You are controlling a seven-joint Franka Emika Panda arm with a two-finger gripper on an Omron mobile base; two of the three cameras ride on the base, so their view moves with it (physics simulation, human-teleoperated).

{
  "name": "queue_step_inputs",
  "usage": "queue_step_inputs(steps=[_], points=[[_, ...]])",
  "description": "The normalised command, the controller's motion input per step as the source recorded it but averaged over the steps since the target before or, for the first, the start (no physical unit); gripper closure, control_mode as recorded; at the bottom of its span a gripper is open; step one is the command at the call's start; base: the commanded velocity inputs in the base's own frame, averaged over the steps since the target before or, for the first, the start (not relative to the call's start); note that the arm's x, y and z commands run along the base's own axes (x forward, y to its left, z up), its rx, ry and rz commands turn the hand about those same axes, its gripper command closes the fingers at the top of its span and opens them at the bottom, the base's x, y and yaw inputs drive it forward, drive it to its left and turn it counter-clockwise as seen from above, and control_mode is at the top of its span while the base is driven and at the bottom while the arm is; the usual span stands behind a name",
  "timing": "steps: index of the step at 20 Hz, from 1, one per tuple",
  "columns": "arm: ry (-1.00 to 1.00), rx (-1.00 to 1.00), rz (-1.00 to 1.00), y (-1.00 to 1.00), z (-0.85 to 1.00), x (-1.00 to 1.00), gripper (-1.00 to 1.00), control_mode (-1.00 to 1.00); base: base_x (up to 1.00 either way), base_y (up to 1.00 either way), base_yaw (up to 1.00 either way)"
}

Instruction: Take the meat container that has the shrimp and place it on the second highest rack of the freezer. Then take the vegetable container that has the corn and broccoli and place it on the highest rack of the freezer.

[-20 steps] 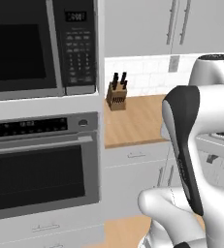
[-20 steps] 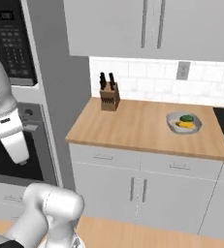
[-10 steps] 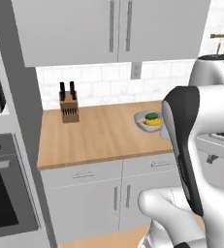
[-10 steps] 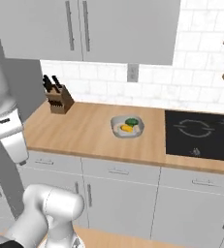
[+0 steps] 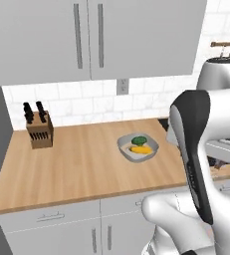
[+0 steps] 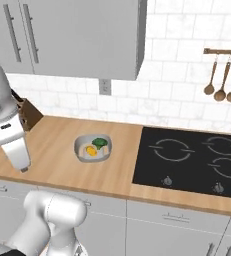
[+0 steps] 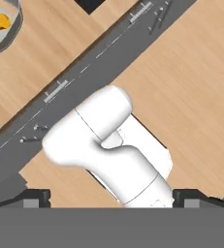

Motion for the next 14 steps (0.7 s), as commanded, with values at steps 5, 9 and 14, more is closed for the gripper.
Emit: queue_step_inputs(steps=[5,9,14], points=[[0.11,0.17,0.05,-0.34,-0.21,0.88,-1.00,-1.00,0.00,0.00,0.00],[0.00,0.06,0.00,-0.51,-0.91,0.83,-1.00,-1.00,0.00,0.00,0.00],[0.00,0.00,0.00,-0.06,-0.96,0.90,-1.00,-1.00,0.00,0.00,0.00]])
